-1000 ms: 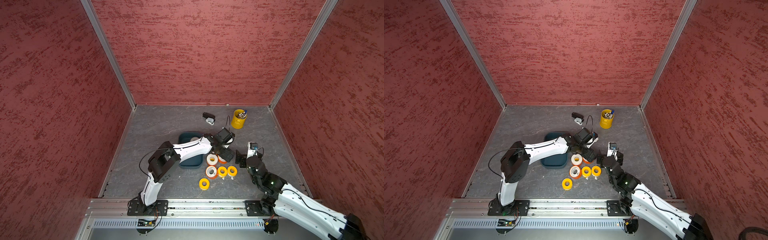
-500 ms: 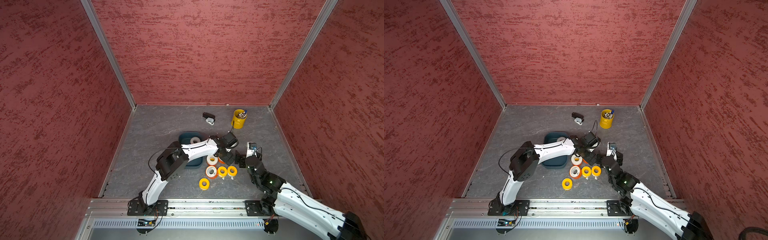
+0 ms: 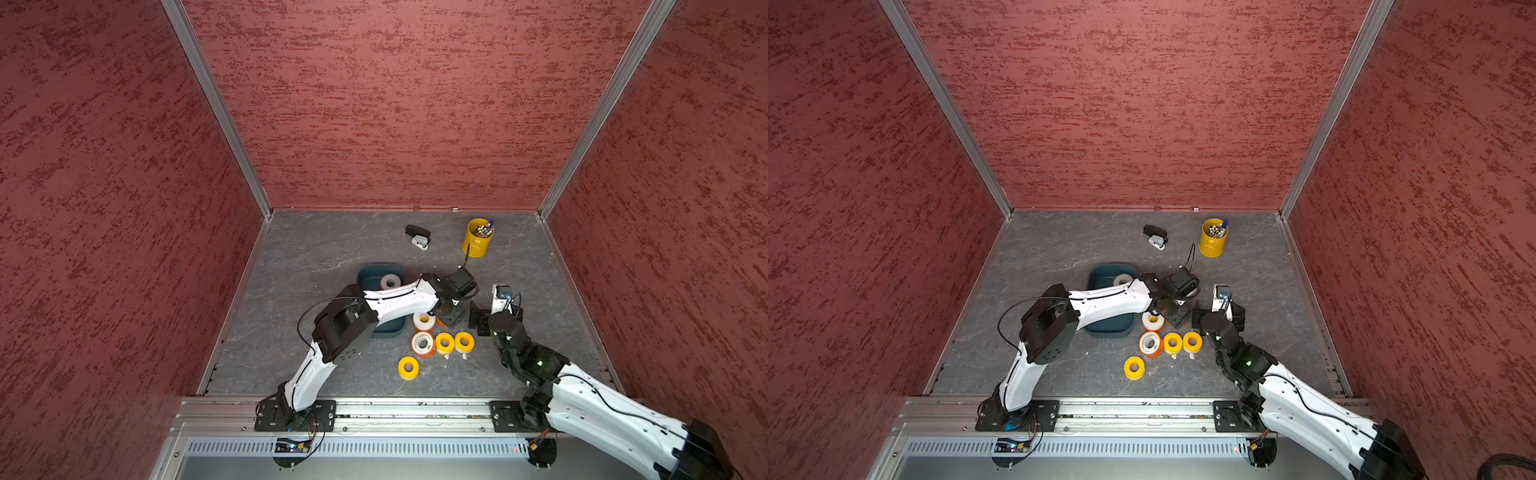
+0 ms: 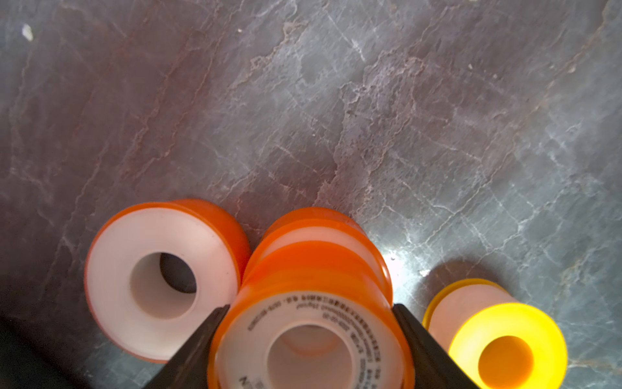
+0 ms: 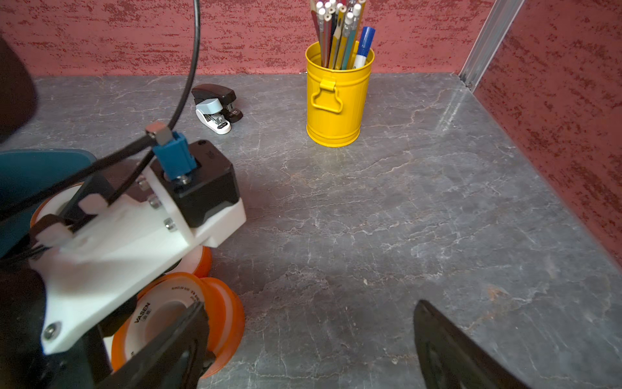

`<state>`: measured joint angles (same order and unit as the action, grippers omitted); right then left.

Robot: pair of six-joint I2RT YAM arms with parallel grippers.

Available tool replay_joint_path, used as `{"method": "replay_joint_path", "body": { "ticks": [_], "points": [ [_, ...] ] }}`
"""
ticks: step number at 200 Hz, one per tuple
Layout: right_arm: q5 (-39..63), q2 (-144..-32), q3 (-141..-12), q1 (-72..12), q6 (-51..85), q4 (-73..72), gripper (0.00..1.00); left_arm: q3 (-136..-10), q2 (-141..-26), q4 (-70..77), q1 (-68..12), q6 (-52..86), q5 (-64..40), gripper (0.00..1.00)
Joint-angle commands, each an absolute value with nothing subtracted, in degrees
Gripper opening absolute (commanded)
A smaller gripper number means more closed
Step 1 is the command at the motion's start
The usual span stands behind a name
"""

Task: Put the sealing tape into the storage box
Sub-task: Pick up the sealing tape at the center of the board, then place the sealing tape in the storage box.

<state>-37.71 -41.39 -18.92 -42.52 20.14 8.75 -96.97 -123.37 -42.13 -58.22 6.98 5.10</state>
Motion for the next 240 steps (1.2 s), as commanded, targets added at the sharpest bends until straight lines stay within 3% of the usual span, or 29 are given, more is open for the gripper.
{"method": "replay_joint_path", "body": {
  "ticks": [1,45,118,196,240],
  "points": [
    [-38.1,-41.4,-19.5,-42.3,20.2,7.4,0.96,-97.3,-123.2,-42.4,-58.4,6.9,5.9,0.64],
    [-38.1,-41.2,-19.5,-42.3,20.2,7.4,0.97,-99.2,-121.8,-41.9,-57.0,7.7,6.3,0.51],
    [-37.9,-41.7,-19.5,-42.2,20.1,7.1,0.97,-98.4,-114.0,-41.3,-51.5,11.3,7.7,0.51],
    [-36.9,-42.8,-19.8,-42.3,19.8,6.5,0.97,-76.9,-95.3,-43.2,-40.8,16.6,10.7,0.51],
    [-36.8,-42.5,-19.7,-42.3,19.7,6.4,0.97,-69.6,-95.7,-41.9,-39.9,18.5,10.4,0.51]
  ]
}}
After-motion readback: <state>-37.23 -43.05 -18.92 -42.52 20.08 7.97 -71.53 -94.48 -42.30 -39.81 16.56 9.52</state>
